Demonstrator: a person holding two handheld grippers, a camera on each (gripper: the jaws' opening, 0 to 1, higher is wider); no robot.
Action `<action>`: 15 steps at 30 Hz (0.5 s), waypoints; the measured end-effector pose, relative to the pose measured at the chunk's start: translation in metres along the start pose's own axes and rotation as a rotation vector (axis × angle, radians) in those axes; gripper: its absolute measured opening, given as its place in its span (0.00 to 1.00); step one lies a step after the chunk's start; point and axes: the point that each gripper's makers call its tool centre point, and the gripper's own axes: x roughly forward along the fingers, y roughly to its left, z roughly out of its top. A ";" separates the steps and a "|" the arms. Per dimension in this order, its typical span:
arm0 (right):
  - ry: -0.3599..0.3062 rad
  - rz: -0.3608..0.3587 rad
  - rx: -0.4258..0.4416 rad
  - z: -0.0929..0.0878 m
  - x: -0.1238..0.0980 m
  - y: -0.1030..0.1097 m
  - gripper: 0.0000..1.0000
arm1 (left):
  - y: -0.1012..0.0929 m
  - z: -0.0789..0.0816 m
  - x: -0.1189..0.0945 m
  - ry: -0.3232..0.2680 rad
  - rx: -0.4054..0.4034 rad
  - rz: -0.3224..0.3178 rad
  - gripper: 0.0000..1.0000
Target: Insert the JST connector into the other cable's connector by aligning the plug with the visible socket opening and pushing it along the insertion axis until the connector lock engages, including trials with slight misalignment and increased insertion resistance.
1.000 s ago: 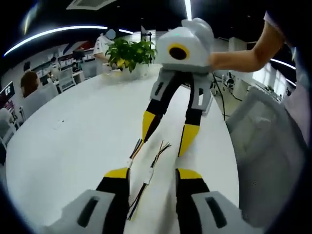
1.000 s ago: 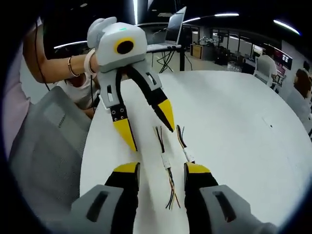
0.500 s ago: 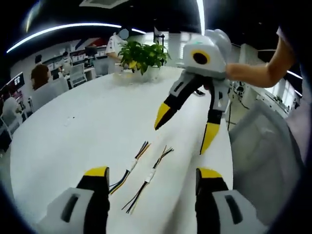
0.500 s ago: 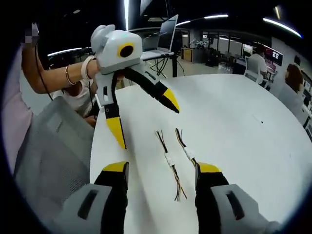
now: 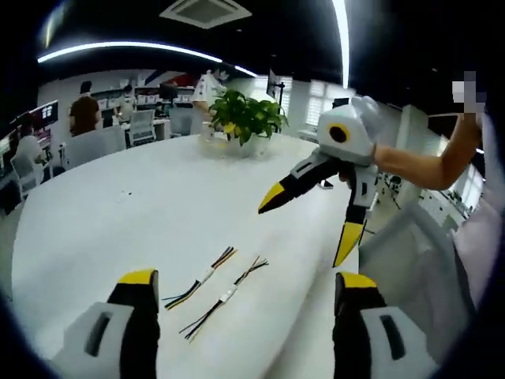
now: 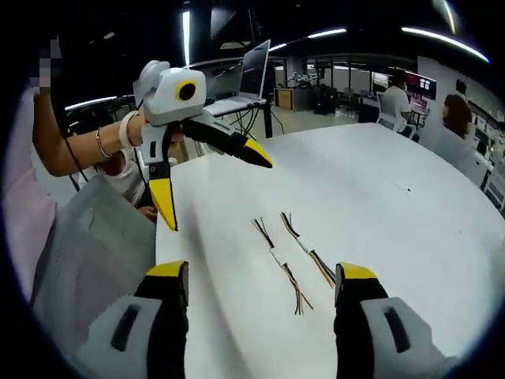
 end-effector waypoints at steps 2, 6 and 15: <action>-0.016 -0.006 0.013 0.000 -0.003 0.003 0.74 | -0.003 -0.004 -0.002 -0.002 0.004 0.003 0.93; -0.040 -0.010 0.041 -0.001 -0.009 0.010 0.79 | -0.010 -0.016 -0.006 0.042 -0.047 0.013 0.95; -0.073 -0.052 0.073 -0.002 -0.022 0.019 0.81 | -0.023 -0.018 -0.015 0.023 -0.098 0.034 0.99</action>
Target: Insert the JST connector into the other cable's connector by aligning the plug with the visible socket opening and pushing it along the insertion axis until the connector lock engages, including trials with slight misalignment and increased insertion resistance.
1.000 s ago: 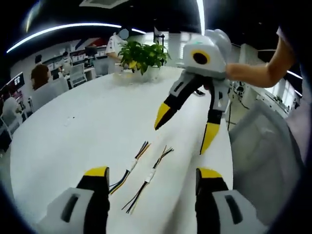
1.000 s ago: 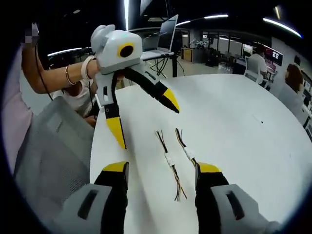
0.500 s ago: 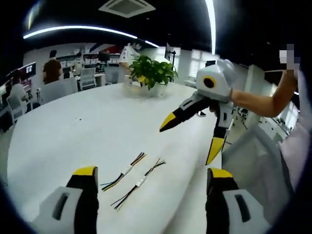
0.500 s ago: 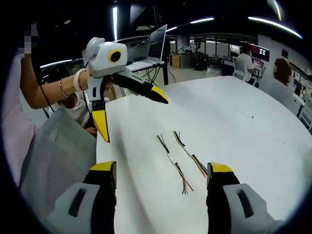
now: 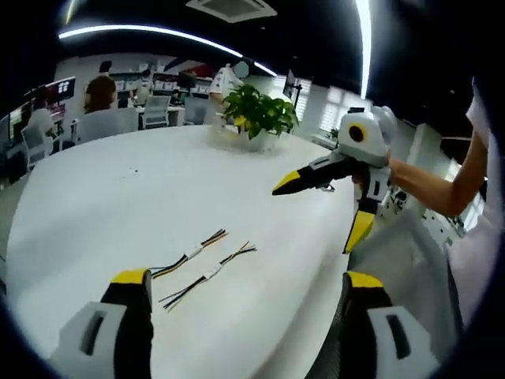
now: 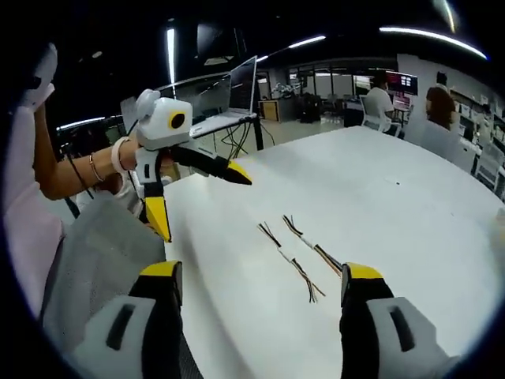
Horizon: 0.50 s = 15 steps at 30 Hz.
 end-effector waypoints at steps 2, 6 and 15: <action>-0.011 -0.005 0.008 0.001 -0.003 0.002 0.81 | -0.002 0.000 -0.002 -0.001 0.004 0.005 0.99; -0.032 -0.035 0.021 0.003 -0.012 0.003 0.81 | -0.005 0.000 -0.008 -0.014 0.001 0.024 0.99; -0.050 -0.114 0.049 -0.002 -0.033 0.004 0.81 | -0.004 -0.012 -0.017 0.008 -0.005 0.055 0.99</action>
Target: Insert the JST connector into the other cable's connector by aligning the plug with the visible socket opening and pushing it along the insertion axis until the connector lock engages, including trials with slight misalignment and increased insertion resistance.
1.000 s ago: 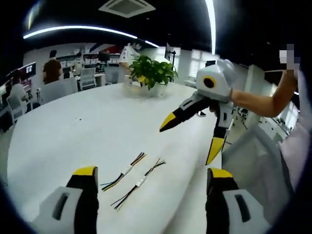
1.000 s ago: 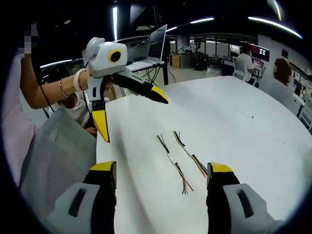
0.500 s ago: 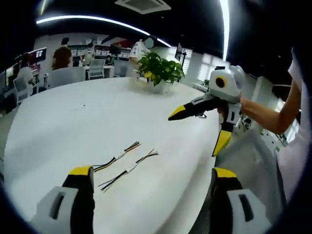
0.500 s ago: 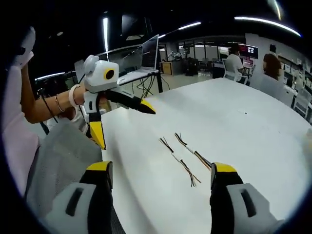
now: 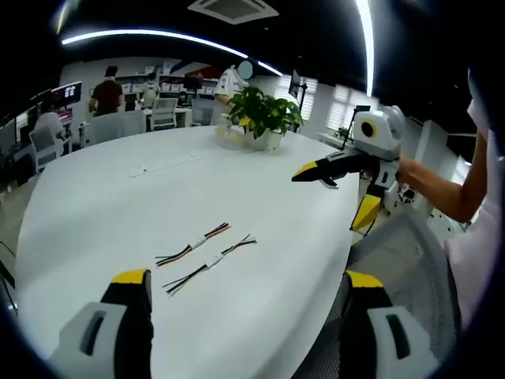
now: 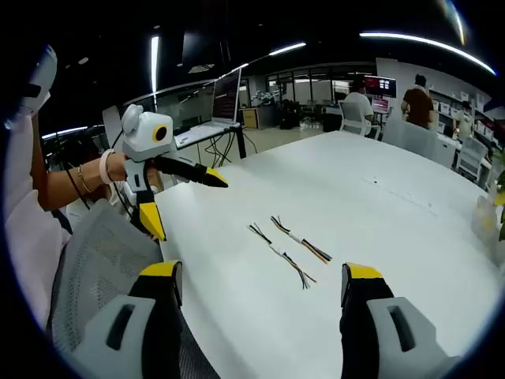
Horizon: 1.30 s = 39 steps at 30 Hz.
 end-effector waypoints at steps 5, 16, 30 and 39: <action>-0.003 -0.030 0.028 -0.006 -0.007 0.004 0.81 | 0.000 -0.001 -0.007 -0.020 -0.044 0.020 0.99; -0.013 -0.070 0.086 -0.011 -0.015 0.007 0.80 | 0.002 -0.004 -0.022 -0.047 -0.079 0.061 0.99; 0.008 -0.098 0.138 -0.027 -0.021 0.016 0.90 | -0.008 -0.030 -0.035 0.012 -0.128 0.072 0.99; -0.009 -0.107 0.146 -0.032 -0.020 0.021 0.99 | -0.009 -0.036 -0.041 0.009 -0.133 0.093 0.99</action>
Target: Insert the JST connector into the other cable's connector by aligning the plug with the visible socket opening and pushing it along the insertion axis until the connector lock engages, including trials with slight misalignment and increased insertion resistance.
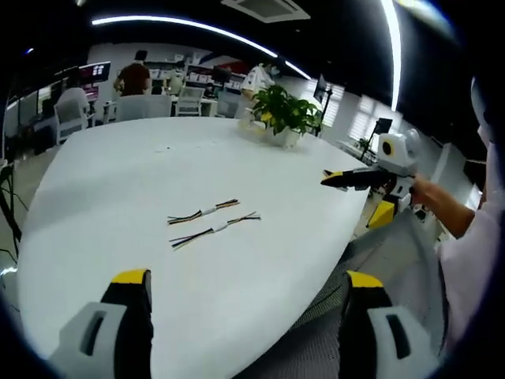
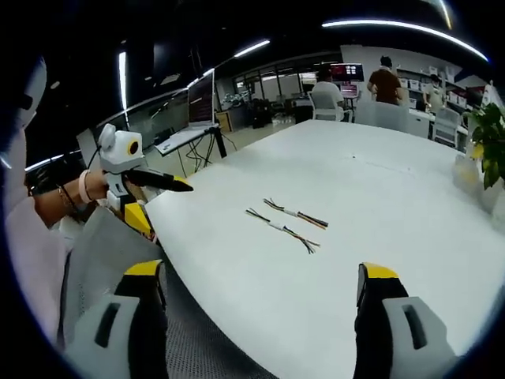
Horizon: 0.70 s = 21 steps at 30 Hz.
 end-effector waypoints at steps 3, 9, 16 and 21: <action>-0.002 0.000 0.001 0.000 0.000 0.001 0.99 | 0.002 -0.002 -0.001 0.007 -0.005 0.016 0.99; -0.018 -0.010 0.001 0.004 0.001 -0.001 0.99 | 0.004 0.002 -0.006 -0.033 -0.023 0.043 0.99; -0.038 -0.015 -0.001 0.006 0.003 0.002 0.99 | 0.006 0.003 -0.004 -0.069 -0.052 0.062 0.99; -0.041 -0.025 0.005 0.000 0.006 0.002 0.99 | 0.000 0.002 0.001 -0.075 -0.046 0.059 0.99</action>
